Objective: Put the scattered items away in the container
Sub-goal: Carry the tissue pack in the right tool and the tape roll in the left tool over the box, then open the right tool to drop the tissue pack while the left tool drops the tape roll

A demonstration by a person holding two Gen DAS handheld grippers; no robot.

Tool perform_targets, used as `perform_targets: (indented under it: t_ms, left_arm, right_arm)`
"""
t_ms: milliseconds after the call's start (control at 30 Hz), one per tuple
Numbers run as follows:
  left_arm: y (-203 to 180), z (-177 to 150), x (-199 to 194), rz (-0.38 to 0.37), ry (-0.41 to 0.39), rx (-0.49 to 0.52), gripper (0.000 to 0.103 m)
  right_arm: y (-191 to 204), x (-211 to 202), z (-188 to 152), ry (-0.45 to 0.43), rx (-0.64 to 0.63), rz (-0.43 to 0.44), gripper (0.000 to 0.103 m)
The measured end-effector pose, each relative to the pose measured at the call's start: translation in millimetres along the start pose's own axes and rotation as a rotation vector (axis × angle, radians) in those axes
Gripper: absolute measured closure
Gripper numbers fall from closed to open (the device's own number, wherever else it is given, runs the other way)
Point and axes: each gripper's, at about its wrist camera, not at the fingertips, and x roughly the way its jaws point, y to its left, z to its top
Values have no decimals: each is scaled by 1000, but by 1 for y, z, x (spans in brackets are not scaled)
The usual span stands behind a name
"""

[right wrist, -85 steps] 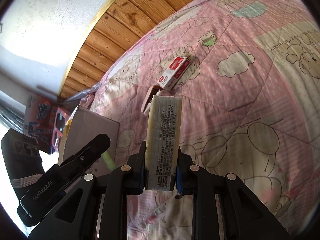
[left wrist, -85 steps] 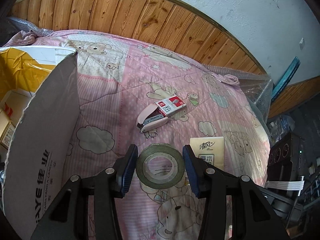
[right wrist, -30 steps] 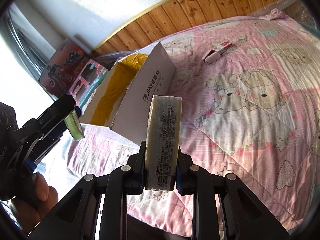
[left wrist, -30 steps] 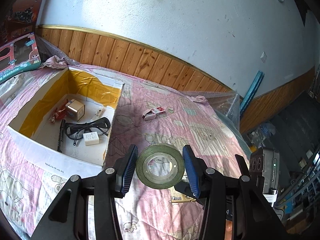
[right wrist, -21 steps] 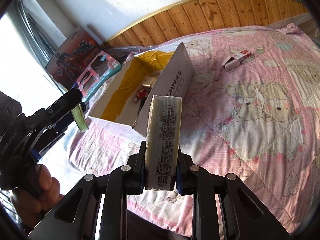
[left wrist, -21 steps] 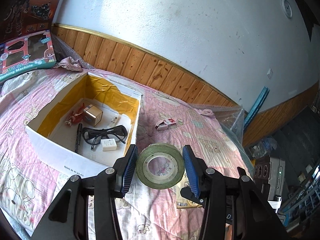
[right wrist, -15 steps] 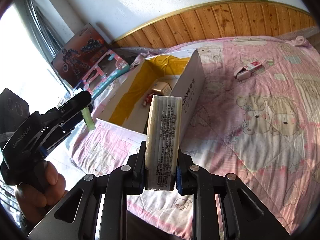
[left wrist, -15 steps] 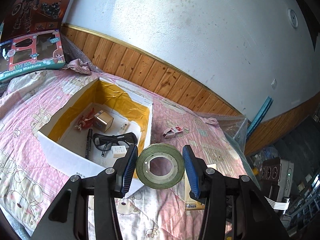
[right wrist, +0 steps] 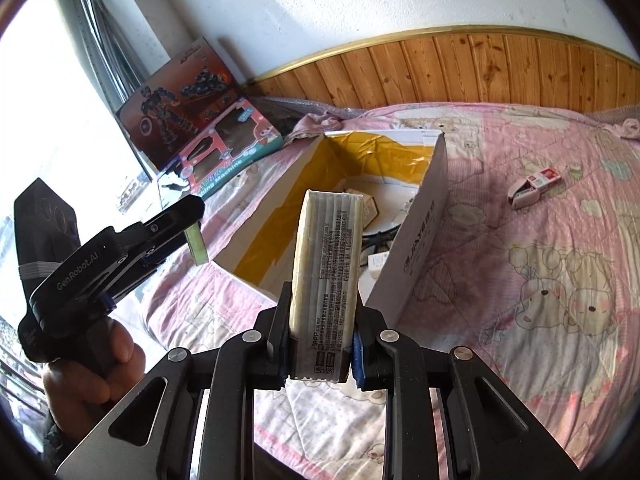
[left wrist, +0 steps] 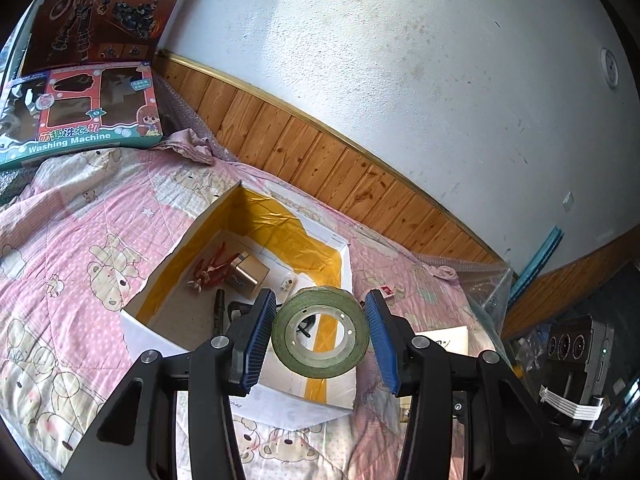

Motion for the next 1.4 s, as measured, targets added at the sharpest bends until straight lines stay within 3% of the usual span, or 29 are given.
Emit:
perform_targets:
  t_ms: [367,733,1133,1167,1233,1400]
  left_arm:
    - [5,9,28,-16,57,28,55]
    - [-11,-15,76,-94,228,86,55]
    - [-10,-22,113,-60,327,156,55]
    - [-9,-23,116,-52,333,160,55]
    - [-7,-24,121,-38,341,160,55]
    - [1,-26,130,-36,368,136,55]
  right_arm:
    - [0,38,53,19,-77,-37,79]
    - [-25,105,101,154,-183,-115,79]
    - [-41,188,144,235,-289,-158,75]
    - [-43,193,146,233,-288,-158,75]
    - [-48,200,150,227,-278,-166,65]
    - [-65,203,152,220,-220,-139,65]
